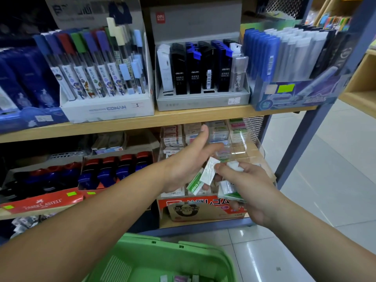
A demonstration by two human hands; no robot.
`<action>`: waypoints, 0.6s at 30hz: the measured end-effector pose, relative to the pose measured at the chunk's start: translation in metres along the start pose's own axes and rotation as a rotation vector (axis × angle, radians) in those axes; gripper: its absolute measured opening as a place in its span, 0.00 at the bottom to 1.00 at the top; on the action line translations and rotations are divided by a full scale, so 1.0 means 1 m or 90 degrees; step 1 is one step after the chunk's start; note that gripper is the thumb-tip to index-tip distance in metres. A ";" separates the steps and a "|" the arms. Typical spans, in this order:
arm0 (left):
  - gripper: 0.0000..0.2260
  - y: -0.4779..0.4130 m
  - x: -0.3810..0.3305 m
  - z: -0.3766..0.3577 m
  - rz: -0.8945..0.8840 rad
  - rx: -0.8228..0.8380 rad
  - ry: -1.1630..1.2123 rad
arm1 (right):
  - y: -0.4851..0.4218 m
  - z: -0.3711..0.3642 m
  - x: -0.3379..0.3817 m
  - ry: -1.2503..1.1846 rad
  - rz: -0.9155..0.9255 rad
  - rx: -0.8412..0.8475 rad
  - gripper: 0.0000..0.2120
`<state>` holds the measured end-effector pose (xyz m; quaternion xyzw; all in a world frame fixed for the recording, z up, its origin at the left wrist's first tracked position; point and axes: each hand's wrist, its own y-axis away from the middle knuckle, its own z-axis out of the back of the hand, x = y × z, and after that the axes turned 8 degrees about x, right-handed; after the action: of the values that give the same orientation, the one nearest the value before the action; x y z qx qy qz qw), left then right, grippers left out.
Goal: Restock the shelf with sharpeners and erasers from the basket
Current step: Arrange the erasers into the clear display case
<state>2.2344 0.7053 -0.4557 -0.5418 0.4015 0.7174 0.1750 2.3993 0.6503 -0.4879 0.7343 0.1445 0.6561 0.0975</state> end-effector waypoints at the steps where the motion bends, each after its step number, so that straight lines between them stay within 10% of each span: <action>1: 0.39 0.002 0.001 0.001 -0.009 -0.010 0.004 | 0.000 -0.001 0.001 0.002 -0.001 0.004 0.08; 7: 0.10 0.013 0.010 0.005 -0.110 -0.155 -0.160 | -0.004 -0.003 -0.002 -0.002 0.016 0.013 0.10; 18: 0.08 0.018 0.042 0.034 -0.071 -0.425 -0.159 | -0.005 0.000 -0.002 -0.057 0.021 -0.115 0.10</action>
<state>2.1856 0.7128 -0.4841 -0.4981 0.0903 0.8591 0.0752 2.3983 0.6539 -0.4912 0.7536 0.0681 0.6342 0.1588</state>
